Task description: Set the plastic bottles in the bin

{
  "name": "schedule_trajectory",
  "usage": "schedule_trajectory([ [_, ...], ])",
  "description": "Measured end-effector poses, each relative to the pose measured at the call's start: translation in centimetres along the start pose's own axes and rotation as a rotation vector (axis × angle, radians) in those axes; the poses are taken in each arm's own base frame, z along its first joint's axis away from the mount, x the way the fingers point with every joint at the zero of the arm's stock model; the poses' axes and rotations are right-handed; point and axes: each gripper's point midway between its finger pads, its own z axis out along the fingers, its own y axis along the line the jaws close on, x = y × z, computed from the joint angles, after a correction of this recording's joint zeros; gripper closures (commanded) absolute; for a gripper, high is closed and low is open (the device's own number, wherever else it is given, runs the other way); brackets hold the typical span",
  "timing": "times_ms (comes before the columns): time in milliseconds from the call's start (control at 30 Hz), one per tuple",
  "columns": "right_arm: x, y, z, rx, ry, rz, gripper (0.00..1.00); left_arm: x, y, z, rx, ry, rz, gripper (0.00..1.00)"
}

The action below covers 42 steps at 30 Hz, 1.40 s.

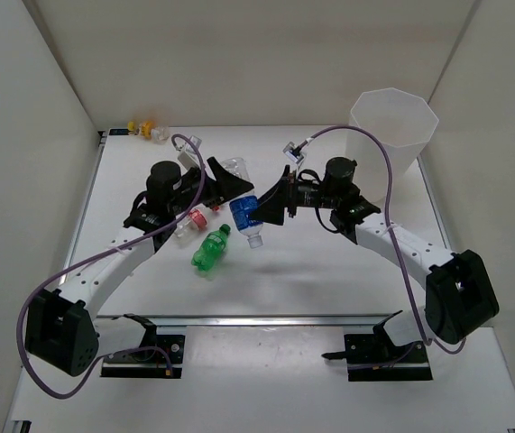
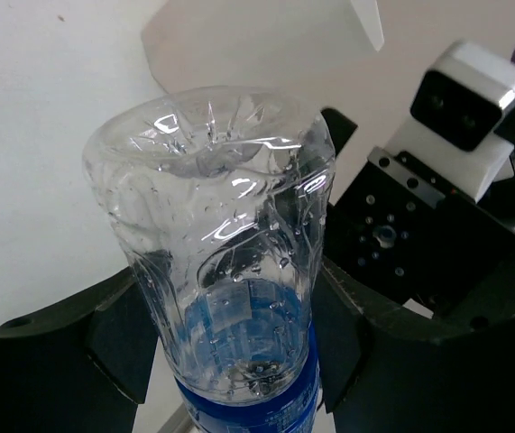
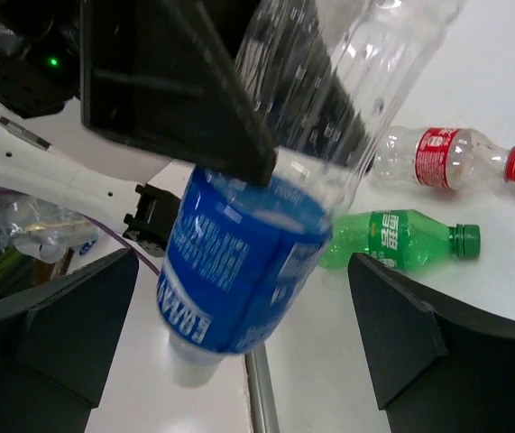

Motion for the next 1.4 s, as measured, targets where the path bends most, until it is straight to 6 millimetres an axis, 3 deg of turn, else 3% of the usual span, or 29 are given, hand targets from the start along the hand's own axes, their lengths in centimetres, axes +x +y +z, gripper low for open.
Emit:
schedule_trajectory([
  [133, 0.0, 0.1, 0.8, -0.039, -0.015, 0.008, 0.02, 1.9, -0.7, 0.2, 0.034, 0.049, 0.007, 0.54],
  [200, 0.7, 0.4, 1.1, -0.071, -0.009, 0.031, 0.09, 2.8, -0.7, 0.3, 0.039, 0.069, 0.011, 0.54],
  [267, 1.6, 0.6, 1.2, -0.095, 0.004, 0.054, 0.26, 3.5, -0.8, 0.3, 0.049, 0.086, 0.009, 0.55],
  [300, 1.9, 0.6, 1.4, -0.099, 0.009, 0.068, 0.43, 3.7, -0.8, 0.3, 0.055, 0.092, 0.005, 0.55],
  [367, 2.0, 0.3, 1.5, -0.094, 0.008, 0.089, 0.60, 3.8, -0.7, 0.3, 0.058, 0.093, 0.002, 0.53],
  [500, 2.0, 0.3, 1.5, -0.095, 0.005, 0.100, 0.87, 3.7, -0.7, 0.3, 0.058, 0.087, 0.016, 0.44],
  [533, 1.9, 0.3, 1.5, -0.093, 0.005, 0.102, 0.96, 3.7, -0.7, 0.2, 0.056, 0.088, 0.021, 0.35],
  [567, 1.9, 0.2, 1.3, -0.088, 0.002, 0.104, 0.99, 3.7, -0.6, 0.2, 0.051, 0.088, 0.027, 0.24],
  [600, 1.9, 0.2, 1.3, -0.086, 0.003, 0.107, 1.00, 3.7, -0.6, 0.1, 0.046, 0.092, 0.034, 0.02],
  [733, 1.2, -0.3, 0.1, -0.059, -0.013, 0.117, 1.00, 2.4, -0.6, -0.3, 0.000, 0.075, 0.088, 0.02],
  [967, -0.8, -2.4, -3.5, 0.063, -0.047, 0.117, 1.00, -2.7, 0.0, -2.2, -0.158, -0.035, 0.188, 0.01],
  [1067, -3.6, -4.0, -5.4, 0.179, -0.064, 0.091, 1.00, -5.7, 2.6, -3.8, -0.327, -0.114, 0.183, 0.01],
  [1133, -7.2, -5.1, -7.5, 0.291, -0.108, 0.037, 1.00, -7.7, 4.6, -5.2, -0.446, -0.162, 0.170, 0.01],
  [1333, -20.2, -6.7, -17.7, 0.692, -0.299, -0.205, 0.99, -11.7, 11.0, -7.7, -0.772, -0.223, 0.132, 0.02],
  [1400, -23.4, -7.6, -20.3, 0.808, -0.336, -0.266, 1.00, -12.6, 12.7, -7.7, -0.850, -0.216, 0.123, 0.01],
])
